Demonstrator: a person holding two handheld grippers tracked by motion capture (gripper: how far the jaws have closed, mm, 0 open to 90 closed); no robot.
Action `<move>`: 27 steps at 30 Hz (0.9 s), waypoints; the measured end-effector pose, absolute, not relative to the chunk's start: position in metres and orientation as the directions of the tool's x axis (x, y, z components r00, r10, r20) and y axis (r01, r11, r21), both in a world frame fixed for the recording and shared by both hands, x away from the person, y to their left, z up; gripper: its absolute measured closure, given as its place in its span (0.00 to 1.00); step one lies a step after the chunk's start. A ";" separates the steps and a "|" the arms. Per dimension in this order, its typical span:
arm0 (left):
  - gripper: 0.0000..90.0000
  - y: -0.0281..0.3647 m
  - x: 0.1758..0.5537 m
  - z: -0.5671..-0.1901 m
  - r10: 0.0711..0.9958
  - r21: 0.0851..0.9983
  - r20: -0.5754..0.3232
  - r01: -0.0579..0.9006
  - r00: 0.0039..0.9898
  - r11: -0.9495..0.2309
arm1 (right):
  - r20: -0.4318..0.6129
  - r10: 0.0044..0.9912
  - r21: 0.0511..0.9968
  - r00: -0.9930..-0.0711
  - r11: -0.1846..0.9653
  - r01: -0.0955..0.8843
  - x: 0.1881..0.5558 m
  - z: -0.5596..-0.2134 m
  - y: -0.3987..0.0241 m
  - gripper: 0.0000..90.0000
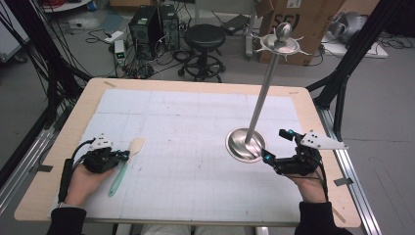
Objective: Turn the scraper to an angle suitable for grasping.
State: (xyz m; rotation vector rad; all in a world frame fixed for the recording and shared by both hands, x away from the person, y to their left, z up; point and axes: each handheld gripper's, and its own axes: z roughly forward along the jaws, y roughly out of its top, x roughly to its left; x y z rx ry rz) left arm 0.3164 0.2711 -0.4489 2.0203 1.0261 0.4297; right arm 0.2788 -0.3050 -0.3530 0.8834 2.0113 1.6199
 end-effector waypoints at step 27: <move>1.00 0.284 0.281 -0.445 0.784 0.763 -0.076 0.543 0.616 -0.352 | 0.087 0.694 0.968 -0.715 0.109 0.224 0.281 -0.353 -0.307 0.01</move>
